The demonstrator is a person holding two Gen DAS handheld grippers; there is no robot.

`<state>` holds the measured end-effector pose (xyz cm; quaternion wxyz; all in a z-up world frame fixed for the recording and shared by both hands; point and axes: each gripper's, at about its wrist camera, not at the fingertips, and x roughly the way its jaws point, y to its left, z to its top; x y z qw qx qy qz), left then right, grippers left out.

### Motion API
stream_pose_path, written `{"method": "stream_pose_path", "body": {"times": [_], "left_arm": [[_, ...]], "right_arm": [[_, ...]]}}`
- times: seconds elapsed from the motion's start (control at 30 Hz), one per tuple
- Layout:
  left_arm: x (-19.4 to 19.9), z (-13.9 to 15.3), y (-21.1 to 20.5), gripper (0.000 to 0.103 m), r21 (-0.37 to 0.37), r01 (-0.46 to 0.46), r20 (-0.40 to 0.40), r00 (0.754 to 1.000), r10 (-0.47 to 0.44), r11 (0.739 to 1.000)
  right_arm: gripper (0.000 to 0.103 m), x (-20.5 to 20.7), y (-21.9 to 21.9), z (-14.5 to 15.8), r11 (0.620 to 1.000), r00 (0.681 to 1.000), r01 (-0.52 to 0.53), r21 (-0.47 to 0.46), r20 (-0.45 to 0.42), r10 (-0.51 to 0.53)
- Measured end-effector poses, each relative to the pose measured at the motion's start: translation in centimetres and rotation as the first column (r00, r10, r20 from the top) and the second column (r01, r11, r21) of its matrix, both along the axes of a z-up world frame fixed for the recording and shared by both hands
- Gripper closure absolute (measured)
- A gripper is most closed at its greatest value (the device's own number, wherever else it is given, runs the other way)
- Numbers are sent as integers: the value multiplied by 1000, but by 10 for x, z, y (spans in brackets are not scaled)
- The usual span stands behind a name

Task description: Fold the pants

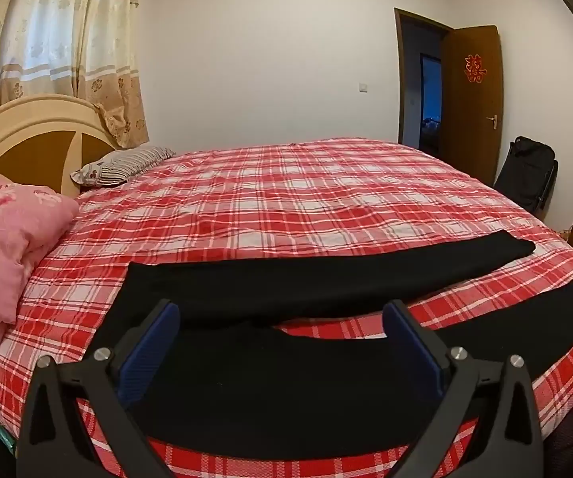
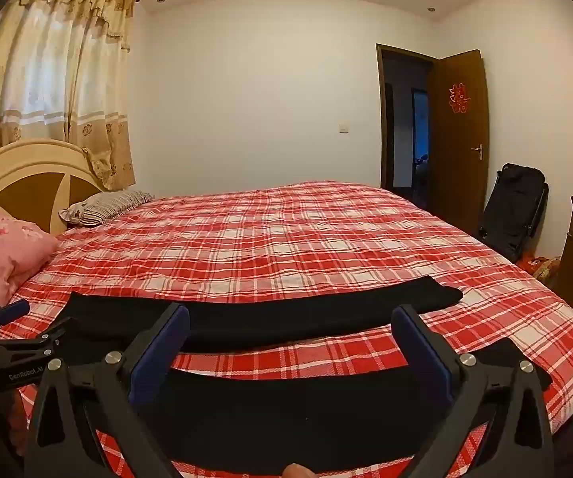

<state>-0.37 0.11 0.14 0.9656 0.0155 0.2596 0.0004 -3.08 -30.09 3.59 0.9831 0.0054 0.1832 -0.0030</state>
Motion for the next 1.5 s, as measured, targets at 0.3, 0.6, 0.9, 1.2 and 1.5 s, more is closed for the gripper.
{"method": "stream_pose_path", "body": {"times": [0.3,0.6,0.9,1.2,1.5], "left_arm": [[0,0,-2,0,0,-13,11,1000,13,1000],[-2,6,9,0,-8,-26,21,999,27,1000],[2,7,12,0,-12,-40,28,999,41,999],[1,8,14,0,-7,-42,33,999,43,999],[1,8,13,0,-4,-45,36,998,45,999]], "right_arm": [[1,5,1,-2,1000,1000,1,2,-8,-1],[1,1,0,-3,1000,1000,6,7,-8,-6],[1,4,2,-11,1000,1000,4,7,-28,-4],[1,6,1,-13,1000,999,3,7,-32,-3],[1,6,0,-15,1000,999,5,7,-34,-4]]}}
